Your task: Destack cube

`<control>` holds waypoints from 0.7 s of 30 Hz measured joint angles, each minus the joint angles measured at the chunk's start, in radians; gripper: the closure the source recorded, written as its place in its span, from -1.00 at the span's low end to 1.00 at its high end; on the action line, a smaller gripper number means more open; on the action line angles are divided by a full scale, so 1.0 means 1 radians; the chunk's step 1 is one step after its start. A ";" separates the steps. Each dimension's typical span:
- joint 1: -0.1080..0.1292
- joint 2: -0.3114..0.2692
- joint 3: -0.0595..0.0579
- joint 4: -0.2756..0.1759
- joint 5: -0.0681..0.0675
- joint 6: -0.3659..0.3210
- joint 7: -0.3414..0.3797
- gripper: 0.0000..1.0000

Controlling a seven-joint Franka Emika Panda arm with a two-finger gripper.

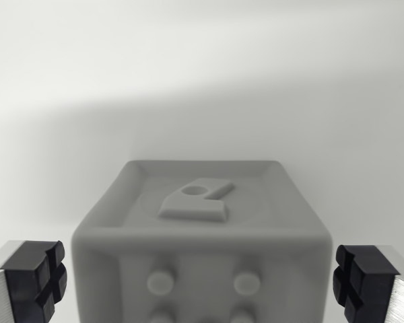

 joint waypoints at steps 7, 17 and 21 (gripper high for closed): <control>0.000 -0.035 0.000 -0.011 0.000 -0.023 0.000 -1.00; 0.000 -0.098 0.000 -0.027 0.000 -0.071 0.000 -1.00; 0.000 -0.125 -0.001 -0.031 0.000 -0.092 0.000 -1.00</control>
